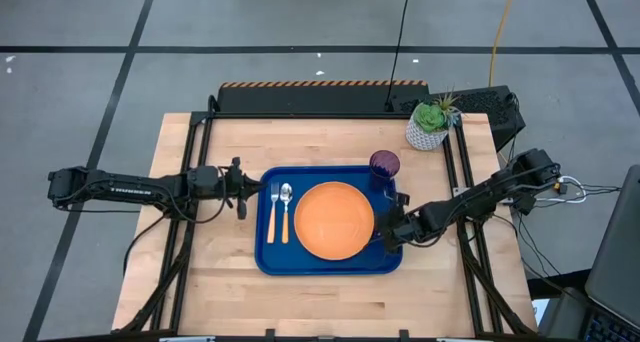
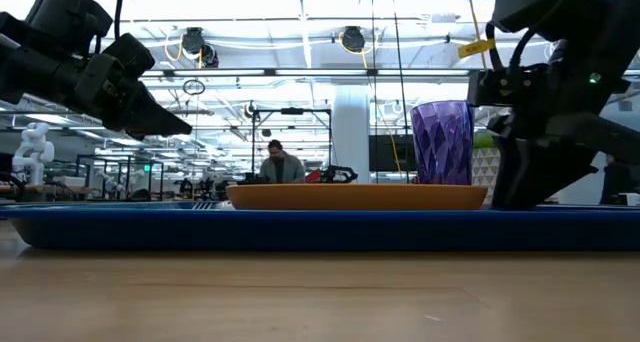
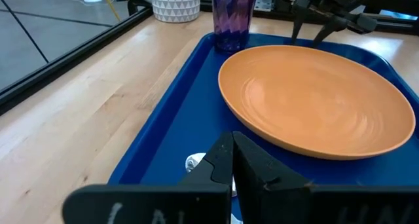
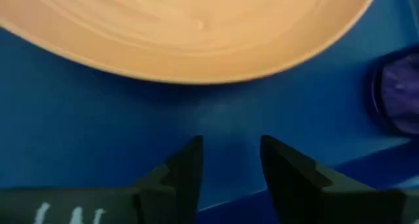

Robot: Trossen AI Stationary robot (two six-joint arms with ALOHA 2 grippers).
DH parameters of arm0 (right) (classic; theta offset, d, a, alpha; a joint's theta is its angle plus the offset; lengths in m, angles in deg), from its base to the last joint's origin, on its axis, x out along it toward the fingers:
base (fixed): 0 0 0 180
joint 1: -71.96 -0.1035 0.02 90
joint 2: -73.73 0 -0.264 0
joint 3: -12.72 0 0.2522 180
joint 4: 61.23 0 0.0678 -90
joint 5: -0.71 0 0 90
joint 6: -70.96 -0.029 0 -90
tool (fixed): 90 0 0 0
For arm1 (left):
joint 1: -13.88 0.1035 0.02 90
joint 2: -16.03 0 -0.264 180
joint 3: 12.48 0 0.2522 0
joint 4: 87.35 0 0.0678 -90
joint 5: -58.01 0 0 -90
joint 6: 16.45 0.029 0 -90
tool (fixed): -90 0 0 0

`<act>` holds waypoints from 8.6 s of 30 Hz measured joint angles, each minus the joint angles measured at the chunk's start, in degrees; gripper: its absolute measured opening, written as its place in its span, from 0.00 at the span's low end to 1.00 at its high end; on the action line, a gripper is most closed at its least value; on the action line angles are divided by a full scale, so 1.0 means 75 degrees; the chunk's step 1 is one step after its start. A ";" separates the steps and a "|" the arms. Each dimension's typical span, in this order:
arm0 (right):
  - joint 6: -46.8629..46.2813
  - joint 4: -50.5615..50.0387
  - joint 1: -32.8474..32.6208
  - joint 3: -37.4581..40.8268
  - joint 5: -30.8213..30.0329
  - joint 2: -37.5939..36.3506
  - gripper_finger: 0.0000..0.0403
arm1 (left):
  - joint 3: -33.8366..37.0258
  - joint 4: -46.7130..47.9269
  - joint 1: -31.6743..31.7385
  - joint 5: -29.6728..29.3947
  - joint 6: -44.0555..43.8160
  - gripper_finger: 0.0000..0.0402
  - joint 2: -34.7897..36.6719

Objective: Pick and place plate/cup/fork/spoon on tray
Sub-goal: Return to Home Position

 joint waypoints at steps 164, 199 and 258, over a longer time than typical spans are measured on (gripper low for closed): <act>0.1671 0.3079 0.3083 0.4972 0.4542 -1.0474 0.00 | 0.0600 0.1942 -0.1651 -0.0453 -0.0642 0.00 0.4888; 0.2079 0.3635 0.3072 0.5246 0.5134 -1.0406 0.00 | 0.0597 0.2250 -0.0694 0.0617 0.0647 0.01 0.4473; 0.2074 0.3718 0.3069 0.5249 0.5110 -1.0415 0.00 | 0.0597 0.2259 -0.0694 0.0603 0.0642 0.08 0.4435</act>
